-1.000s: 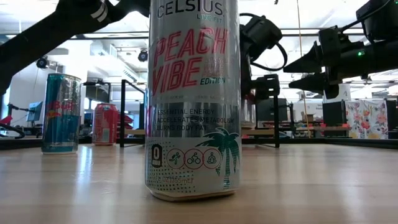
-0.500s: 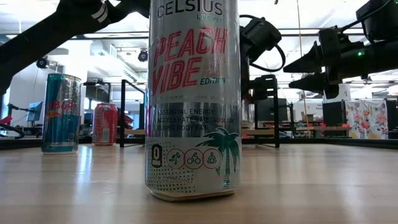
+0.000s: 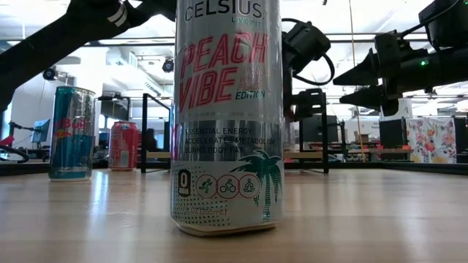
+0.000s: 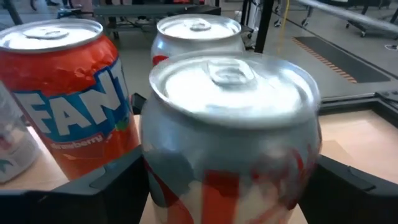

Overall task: Place canned beverage on shelf
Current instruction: Put the red and silver soda can on the shelf aligned with the other red and silver soda can

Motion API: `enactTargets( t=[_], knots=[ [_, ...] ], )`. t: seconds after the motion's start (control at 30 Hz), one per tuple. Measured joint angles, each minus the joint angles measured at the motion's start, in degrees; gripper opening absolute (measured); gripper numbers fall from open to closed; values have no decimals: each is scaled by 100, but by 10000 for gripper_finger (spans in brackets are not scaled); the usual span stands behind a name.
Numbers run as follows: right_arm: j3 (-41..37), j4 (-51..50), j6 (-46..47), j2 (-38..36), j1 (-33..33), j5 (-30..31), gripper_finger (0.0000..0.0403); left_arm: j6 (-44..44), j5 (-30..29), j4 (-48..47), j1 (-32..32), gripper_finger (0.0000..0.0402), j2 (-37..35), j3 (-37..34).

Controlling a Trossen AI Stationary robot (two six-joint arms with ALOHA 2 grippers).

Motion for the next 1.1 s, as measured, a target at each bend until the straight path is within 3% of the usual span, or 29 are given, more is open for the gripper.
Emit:
enactTargets(
  t=[0.37,1.1],
  knots=[
    [0,0,0,0,1,-1,327,0,-38,1,-69,395,-31,2],
    [0,0,0,0,-1,-1,327,-23,-510,-415,-262,398,-40,2]
  ],
)
